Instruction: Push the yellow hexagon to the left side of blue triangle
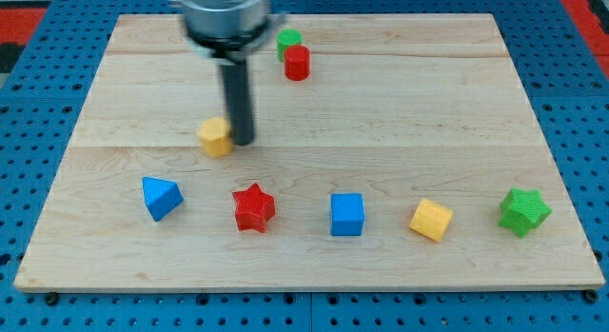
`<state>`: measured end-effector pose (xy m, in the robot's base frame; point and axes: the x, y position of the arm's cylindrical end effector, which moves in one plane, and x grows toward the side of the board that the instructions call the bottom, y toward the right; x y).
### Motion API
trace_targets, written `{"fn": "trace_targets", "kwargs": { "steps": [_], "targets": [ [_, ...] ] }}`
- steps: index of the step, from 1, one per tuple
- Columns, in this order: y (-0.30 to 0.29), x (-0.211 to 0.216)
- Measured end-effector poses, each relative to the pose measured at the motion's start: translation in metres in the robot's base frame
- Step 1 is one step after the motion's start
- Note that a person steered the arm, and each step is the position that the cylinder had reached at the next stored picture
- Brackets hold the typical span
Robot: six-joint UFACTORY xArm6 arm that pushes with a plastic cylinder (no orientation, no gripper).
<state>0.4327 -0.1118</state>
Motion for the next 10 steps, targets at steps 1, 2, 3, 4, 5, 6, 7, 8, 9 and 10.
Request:
{"fn": "trace_targets", "kwargs": {
  "steps": [1, 2, 3, 4, 5, 6, 7, 8, 9, 10],
  "targets": [
    [-0.065, 0.0],
    [-0.071, 0.001],
    [-0.07, -0.036],
    [-0.105, -0.031],
    [-0.104, -0.008],
    [-0.099, -0.029],
    [-0.087, -0.012],
    [-0.094, 0.019],
    [-0.109, 0.027],
    [-0.109, 0.041]
  ]
}}
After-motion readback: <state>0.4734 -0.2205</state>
